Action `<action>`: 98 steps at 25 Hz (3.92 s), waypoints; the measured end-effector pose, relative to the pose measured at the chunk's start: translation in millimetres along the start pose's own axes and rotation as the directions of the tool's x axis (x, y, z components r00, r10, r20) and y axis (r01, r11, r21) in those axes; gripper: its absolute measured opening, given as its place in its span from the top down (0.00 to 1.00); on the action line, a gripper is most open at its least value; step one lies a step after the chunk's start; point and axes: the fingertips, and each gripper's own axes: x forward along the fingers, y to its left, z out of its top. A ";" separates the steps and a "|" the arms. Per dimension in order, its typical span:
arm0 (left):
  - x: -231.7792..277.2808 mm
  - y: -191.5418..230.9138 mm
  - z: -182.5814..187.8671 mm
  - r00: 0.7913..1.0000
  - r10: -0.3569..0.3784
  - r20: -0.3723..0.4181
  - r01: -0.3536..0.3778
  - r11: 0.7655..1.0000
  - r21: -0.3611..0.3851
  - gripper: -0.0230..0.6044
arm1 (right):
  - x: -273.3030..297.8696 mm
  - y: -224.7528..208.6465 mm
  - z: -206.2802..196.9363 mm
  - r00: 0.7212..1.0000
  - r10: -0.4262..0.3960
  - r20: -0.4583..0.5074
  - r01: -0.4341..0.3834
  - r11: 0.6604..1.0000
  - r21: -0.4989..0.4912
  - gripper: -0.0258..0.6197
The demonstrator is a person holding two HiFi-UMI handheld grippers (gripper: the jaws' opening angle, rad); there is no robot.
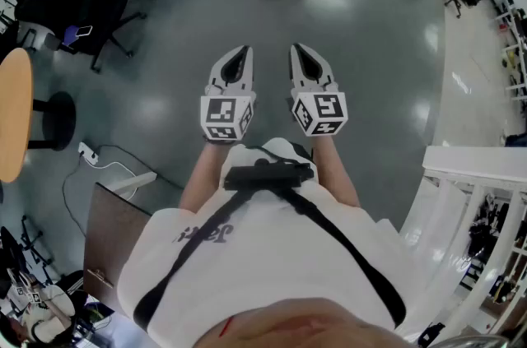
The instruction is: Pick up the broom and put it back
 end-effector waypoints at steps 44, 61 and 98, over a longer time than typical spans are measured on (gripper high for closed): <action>403.9 208.3 -36.3 0.974 -0.170 -0.150 0.177 0.984 0.036 0.95 | 404.4 -191.9 -50.1 0.985 -0.168 -0.043 0.173 0.957 0.234 0.95; 655.4 310.4 -1.4 0.920 -0.356 -0.165 0.355 0.934 -0.037 0.95 | 618.2 -297.0 -15.9 0.950 -0.306 -0.065 0.313 0.931 0.187 0.95; 951.8 215.5 -164.0 0.743 -0.495 -0.451 0.505 0.856 -0.107 0.95 | 722.1 -602.0 -160.8 0.871 -0.354 -0.341 0.445 0.863 0.241 0.95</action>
